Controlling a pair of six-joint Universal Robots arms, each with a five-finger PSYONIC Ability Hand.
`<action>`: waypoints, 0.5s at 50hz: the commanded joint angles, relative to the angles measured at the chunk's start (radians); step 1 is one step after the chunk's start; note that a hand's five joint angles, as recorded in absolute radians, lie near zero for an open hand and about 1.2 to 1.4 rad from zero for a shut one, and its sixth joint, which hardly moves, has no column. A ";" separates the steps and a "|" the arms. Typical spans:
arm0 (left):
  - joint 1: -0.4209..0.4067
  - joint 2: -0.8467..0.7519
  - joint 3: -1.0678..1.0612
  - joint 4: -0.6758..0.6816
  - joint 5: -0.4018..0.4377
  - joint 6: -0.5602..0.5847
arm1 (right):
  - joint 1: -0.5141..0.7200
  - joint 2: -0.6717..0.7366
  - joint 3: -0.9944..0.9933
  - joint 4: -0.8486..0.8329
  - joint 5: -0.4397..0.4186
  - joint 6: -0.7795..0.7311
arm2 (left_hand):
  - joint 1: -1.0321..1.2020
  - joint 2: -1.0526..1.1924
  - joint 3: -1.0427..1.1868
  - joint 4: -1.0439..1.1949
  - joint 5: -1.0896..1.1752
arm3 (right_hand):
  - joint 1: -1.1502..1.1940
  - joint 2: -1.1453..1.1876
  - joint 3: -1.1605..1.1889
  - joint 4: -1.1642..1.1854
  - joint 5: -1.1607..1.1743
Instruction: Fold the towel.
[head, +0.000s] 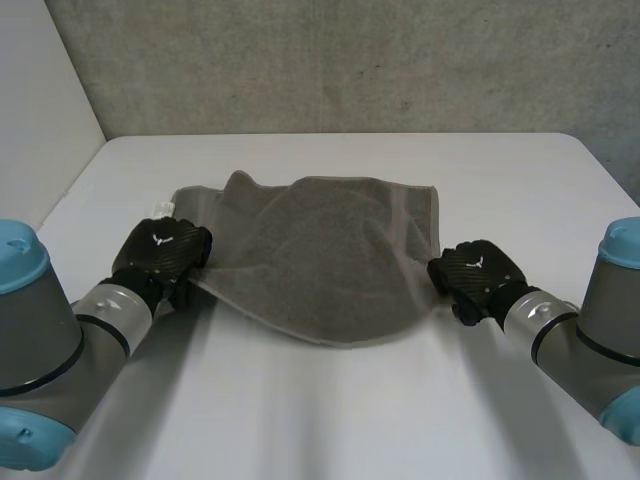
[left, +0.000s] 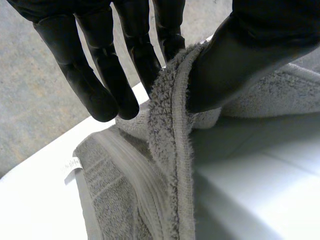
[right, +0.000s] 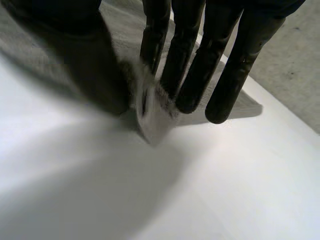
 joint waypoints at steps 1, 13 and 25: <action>0.016 -0.019 -0.008 0.007 -0.001 -0.001 | -0.008 0.001 -0.004 -0.030 0.064 -0.027 | -0.216 -0.282 -0.303 -0.289 -0.426 | 0.264 0.266 0.273 0.272 0.266; 0.039 -0.071 -0.017 0.083 -0.007 -0.001 | -0.113 -0.110 0.013 -0.030 0.054 0.253 | -0.701 -0.767 -0.788 -0.774 -0.911 | 0.264 0.266 0.273 0.272 0.266; 0.041 -0.156 -0.020 0.098 -0.009 0.002 | -0.159 -0.117 0.007 -0.024 0.050 0.349 | -0.777 -0.843 -0.864 -0.850 -0.987 | 0.264 0.266 0.273 0.272 0.266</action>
